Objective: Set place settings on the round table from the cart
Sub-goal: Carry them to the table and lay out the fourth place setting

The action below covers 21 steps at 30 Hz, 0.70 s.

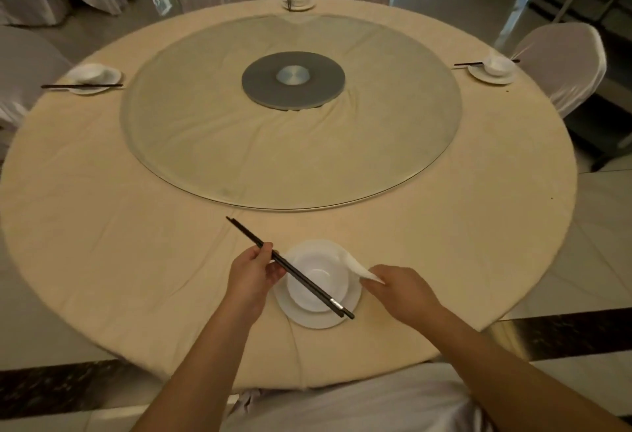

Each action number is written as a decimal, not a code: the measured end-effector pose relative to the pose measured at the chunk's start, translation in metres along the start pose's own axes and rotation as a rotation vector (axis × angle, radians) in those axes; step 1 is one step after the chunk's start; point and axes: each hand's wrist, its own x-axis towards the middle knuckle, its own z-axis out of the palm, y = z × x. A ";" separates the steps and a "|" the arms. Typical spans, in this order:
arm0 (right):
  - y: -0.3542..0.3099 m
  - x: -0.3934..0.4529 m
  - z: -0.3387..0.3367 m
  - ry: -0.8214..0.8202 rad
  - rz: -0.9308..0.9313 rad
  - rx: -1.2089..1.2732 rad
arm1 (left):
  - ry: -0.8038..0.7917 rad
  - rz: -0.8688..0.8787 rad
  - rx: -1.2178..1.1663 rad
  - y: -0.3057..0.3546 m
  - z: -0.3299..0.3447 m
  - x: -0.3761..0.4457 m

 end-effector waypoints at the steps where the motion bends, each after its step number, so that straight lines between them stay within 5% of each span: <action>1: -0.001 0.006 0.001 0.000 -0.014 -0.065 | 0.024 -0.002 -0.021 0.003 -0.013 0.000; 9: -0.026 0.036 0.021 0.047 -0.240 -0.301 | 0.088 -0.051 -0.161 0.005 -0.058 -0.018; 21: -0.014 0.045 0.032 0.034 -0.252 -0.115 | -0.026 -0.097 -0.159 -0.012 -0.036 -0.028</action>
